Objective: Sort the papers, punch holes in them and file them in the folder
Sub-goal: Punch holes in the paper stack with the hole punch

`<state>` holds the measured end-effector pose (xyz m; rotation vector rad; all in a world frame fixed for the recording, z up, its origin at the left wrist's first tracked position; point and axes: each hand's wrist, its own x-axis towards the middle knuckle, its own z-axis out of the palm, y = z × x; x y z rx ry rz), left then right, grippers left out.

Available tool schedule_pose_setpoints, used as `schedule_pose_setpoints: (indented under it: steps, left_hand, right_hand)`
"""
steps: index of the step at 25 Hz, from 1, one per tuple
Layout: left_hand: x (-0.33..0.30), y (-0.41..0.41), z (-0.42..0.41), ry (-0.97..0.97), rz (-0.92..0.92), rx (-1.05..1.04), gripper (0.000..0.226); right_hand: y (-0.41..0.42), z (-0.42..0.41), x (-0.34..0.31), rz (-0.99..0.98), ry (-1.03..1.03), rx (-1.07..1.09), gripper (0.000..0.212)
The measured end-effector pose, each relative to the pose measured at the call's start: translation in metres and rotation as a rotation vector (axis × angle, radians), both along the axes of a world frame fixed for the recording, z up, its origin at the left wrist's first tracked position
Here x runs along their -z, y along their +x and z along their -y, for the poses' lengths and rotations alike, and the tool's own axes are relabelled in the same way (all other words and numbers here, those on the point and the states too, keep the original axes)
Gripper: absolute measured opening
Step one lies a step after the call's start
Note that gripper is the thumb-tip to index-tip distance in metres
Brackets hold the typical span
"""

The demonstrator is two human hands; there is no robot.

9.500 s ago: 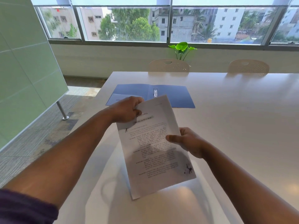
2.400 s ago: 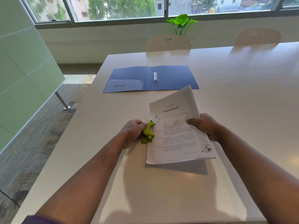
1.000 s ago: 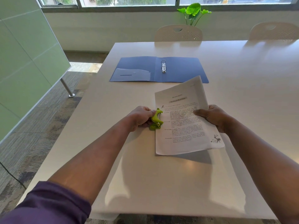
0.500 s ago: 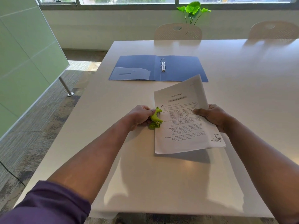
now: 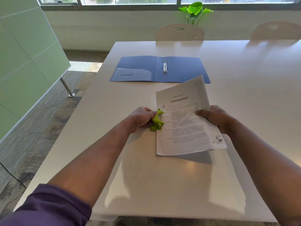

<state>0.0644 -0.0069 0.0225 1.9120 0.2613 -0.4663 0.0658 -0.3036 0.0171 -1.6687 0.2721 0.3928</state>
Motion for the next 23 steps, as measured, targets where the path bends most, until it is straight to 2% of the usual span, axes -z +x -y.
schedule_pose_setpoints:
  steps: [23]
  left_hand:
    - [0.0036, 0.0014, 0.0, -0.003, 0.01, 0.007, 0.026]
  right_hand:
    - [-0.002, 0.0015, -0.0045, -0.027, 0.027, -0.02, 0.018]
